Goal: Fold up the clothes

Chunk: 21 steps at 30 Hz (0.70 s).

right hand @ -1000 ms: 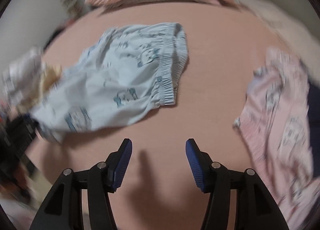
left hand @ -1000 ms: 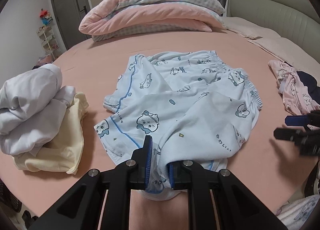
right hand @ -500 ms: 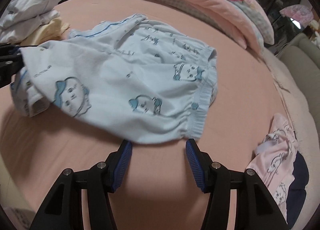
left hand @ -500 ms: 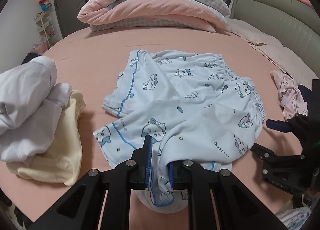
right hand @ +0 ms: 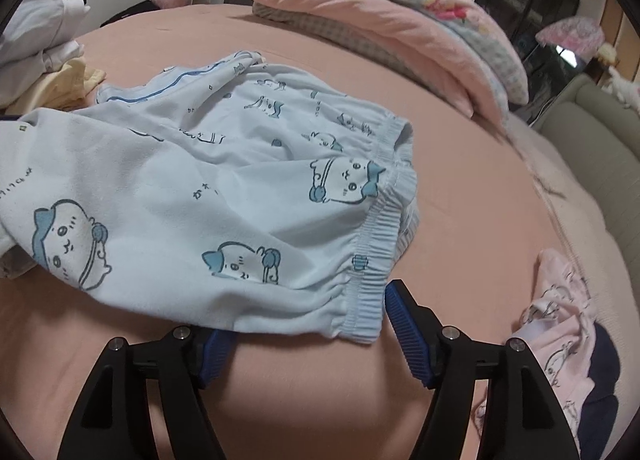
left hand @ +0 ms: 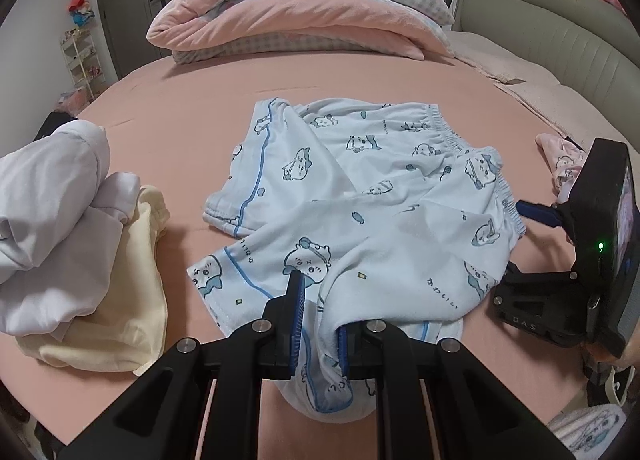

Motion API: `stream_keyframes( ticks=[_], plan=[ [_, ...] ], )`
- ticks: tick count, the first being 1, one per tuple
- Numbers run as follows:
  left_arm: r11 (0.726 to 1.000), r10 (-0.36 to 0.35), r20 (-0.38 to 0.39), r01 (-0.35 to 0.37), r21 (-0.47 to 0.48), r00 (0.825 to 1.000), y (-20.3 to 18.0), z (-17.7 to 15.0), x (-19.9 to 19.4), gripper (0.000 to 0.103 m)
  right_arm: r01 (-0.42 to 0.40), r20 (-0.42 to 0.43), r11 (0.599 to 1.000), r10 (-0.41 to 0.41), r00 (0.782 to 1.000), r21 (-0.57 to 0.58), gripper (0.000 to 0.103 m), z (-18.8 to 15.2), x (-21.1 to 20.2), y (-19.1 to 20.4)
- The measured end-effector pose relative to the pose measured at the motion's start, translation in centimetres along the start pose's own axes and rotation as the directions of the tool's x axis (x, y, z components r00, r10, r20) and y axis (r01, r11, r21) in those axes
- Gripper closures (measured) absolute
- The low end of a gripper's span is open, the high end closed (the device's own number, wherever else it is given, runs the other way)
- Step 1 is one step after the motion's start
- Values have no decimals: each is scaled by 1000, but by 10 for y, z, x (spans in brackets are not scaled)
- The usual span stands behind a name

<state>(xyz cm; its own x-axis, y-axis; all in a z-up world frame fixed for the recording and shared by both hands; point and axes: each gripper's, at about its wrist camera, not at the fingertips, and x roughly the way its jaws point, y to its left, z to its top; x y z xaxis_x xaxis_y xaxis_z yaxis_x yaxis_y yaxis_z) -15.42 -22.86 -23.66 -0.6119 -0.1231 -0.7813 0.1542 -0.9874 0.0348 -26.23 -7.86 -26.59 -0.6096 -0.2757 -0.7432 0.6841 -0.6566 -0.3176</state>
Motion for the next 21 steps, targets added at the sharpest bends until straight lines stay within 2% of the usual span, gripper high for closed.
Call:
stream_keyframes(
  ticks=[3,5,8,11,13,15,18,20,21],
  plan=[
    [1000,17,-8,-17,16,1000,-1,-4,2,91,93,47,991,-89,995,-98,34,-1,-4,16],
    [1000,21,-18,-20,23,1000,0,-7,4,91,169,86,967,-155,984,-189,34,-2,-8,31],
    [1000,16,-48,-15,15,999,2,-13,8,90,215,108,950,-195,975,-225,34,-1,-9,37],
    [1000,9,-86,-9,1,996,6,-18,14,89,242,115,948,-222,968,-208,34,-2,-7,35],
    [1000,9,-113,-10,-8,994,8,-22,18,83,265,123,940,-243,962,-217,34,-2,-6,37],
    [999,11,-132,-15,-29,991,13,-25,20,73,290,139,928,-263,955,-234,34,-2,-6,41],
    [995,-48,-153,33,-97,987,23,-26,21,70,304,147,919,-274,950,-251,35,-3,-5,46],
    [984,-104,-165,77,-163,981,31,-26,21,66,284,135,924,-256,957,-256,42,-3,-1,47],
    [976,-133,-169,99,-196,977,36,-26,21,63,265,125,928,-240,963,-261,50,-2,1,47]
  ],
)
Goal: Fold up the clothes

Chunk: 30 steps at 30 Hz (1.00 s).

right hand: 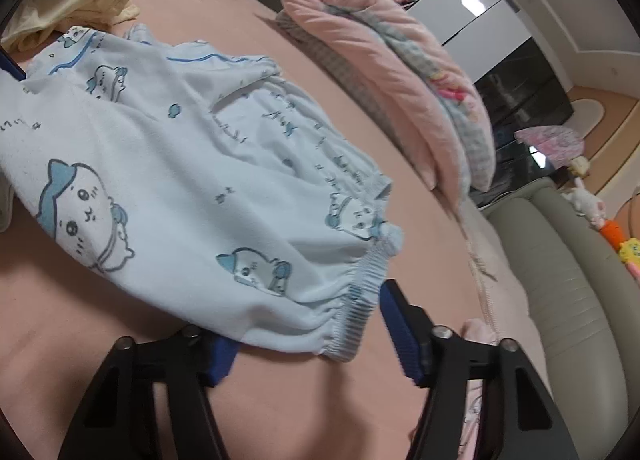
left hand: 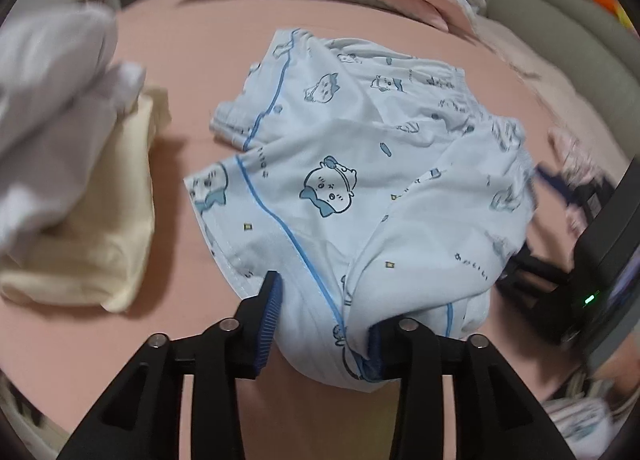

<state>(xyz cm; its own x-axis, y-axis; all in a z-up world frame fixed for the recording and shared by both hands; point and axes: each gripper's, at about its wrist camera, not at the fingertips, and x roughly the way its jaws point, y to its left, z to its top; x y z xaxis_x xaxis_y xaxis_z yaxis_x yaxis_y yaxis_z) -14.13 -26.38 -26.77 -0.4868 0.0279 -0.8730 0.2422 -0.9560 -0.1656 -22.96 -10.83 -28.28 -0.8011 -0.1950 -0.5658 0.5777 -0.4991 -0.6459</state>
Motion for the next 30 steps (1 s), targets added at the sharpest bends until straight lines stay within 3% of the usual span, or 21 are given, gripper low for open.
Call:
stream_keyframes(
  ticks=[2,3,4,6,9,12,15,30],
  plan=[
    [998,-43,-10,43,-43,999,6,1,-1,58,-29,-2,999,29,1000,-27,71,0,2,8],
    [998,-49,-12,49,-48,999,6,0,-1,57,-41,-4,997,41,999,-62,91,1,3,16],
    [997,-52,-14,51,-51,999,5,-1,-2,56,-43,-8,993,42,999,-109,99,2,5,25],
    [999,-29,-17,28,-28,999,-1,-2,-2,55,-9,-8,988,8,1000,-155,99,4,3,38],
    [1000,11,-15,-11,11,1000,-9,-3,-1,54,-29,-25,998,28,999,-61,101,5,1,23],
    [998,50,-16,-49,37,999,-15,-4,-1,52,38,-13,999,-38,999,-1,101,3,-6,4],
    [998,57,-6,-57,35,998,-19,-1,-2,43,66,-15,996,-65,998,56,101,1,-13,-14],
    [983,113,2,-112,147,994,-63,-5,-2,43,101,-12,958,-102,995,268,101,10,-37,-76]
  ],
)
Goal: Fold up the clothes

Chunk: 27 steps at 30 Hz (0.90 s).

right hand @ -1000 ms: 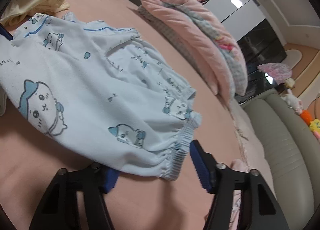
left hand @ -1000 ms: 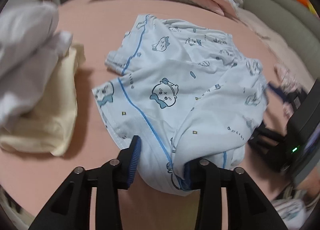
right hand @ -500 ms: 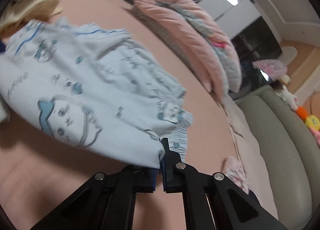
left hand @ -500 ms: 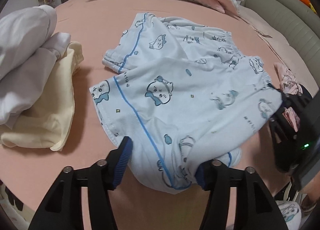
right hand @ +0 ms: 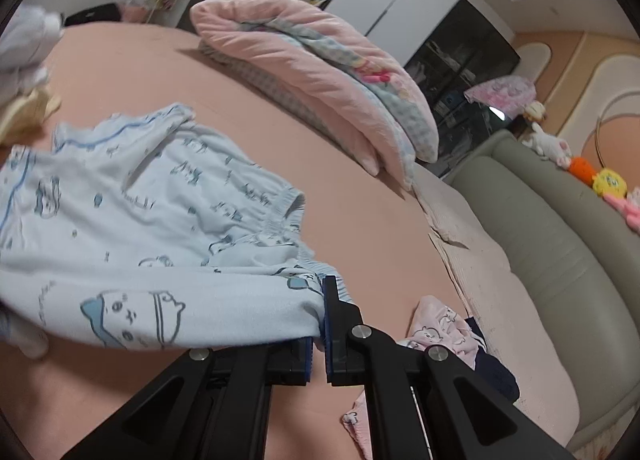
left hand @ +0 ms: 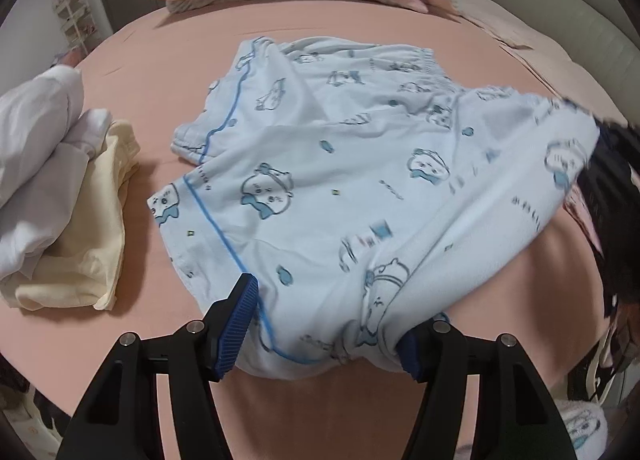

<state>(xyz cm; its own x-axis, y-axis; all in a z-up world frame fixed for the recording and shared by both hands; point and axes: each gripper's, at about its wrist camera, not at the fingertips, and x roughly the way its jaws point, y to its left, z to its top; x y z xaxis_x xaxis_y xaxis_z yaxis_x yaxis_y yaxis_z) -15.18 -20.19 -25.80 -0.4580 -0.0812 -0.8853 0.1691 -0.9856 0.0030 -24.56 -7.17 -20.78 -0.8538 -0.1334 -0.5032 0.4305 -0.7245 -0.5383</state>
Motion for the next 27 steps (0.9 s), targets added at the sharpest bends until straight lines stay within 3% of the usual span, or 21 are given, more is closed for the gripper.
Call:
stream_keyframes(
  ticks=[4,9,12,17,23,27],
  plan=[
    [996,-77,-31,75,-57,997,1,-7,10,43,-31,-20,997,33,999,71,101,5,-3,-14],
    [994,-62,16,63,-93,998,7,-13,7,43,-52,-41,996,55,998,72,101,3,-3,-15],
    [999,9,73,-6,-47,997,6,-13,-6,43,-54,-48,996,58,997,76,101,0,-4,-15],
    [990,112,156,-123,67,981,2,-6,-29,43,-82,-78,990,92,993,118,101,-4,-4,-19],
    [979,86,189,-118,166,978,7,-7,-49,43,-134,-117,978,153,981,159,101,-19,-8,-21],
    [978,61,152,-89,187,986,9,-19,-47,43,-170,-160,967,201,966,189,101,-37,-7,-19]
  ],
)
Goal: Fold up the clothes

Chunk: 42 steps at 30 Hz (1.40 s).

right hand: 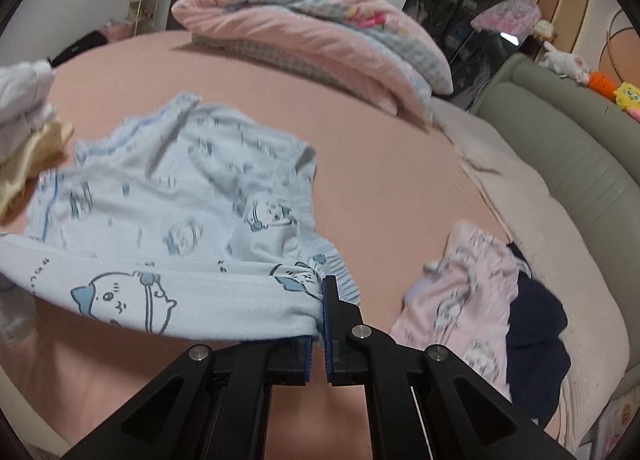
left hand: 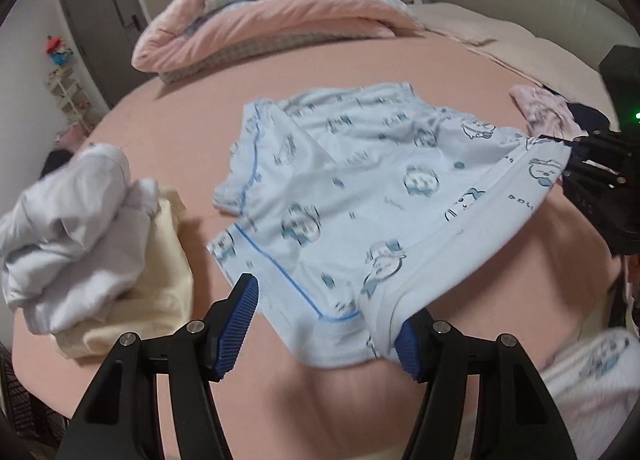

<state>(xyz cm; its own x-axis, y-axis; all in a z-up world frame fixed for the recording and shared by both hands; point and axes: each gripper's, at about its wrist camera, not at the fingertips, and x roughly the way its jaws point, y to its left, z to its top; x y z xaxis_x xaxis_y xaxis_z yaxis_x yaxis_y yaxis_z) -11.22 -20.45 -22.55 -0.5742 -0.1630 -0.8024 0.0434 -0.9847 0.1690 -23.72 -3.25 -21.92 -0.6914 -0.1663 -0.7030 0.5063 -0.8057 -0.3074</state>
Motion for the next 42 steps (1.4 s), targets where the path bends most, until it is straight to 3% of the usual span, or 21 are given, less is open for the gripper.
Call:
stream_keyframes(
  ticks=[5,11,21,24,29,31,32,34,36,42],
  plan=[
    [1000,-16,-59,16,3,998,0,-21,5,43,-25,-64,1000,26,998,13,101,-21,6,0],
    [998,-51,-78,47,-50,996,9,-34,2,43,-54,-109,998,56,993,19,101,-32,10,-3],
    [1000,-16,-15,17,13,1000,11,-28,-42,43,-25,-158,999,28,987,20,101,-39,20,-8],
    [1000,-25,-21,26,4,999,19,-30,-47,43,-53,-173,997,61,983,50,101,-39,23,-15],
    [999,-12,-48,9,-53,999,37,-38,-51,43,-80,-212,997,80,974,10,94,-42,19,-14],
    [995,-37,-53,32,-97,998,45,-40,-53,43,-98,-247,995,96,964,6,89,-46,17,-16],
    [992,-51,-56,44,-119,997,49,-41,-54,43,-117,-264,993,121,957,28,86,-48,15,-20],
    [986,-68,-60,58,-158,996,55,-42,-54,43,-158,-289,983,180,940,97,69,-54,10,-33],
    [981,-75,-59,63,-181,995,58,-43,-53,43,-178,-307,968,226,925,177,59,-59,7,-48],
    [963,-144,-41,130,-236,989,58,-40,-43,43,-218,-283,906,330,900,363,54,-66,-1,-87]
  ],
)
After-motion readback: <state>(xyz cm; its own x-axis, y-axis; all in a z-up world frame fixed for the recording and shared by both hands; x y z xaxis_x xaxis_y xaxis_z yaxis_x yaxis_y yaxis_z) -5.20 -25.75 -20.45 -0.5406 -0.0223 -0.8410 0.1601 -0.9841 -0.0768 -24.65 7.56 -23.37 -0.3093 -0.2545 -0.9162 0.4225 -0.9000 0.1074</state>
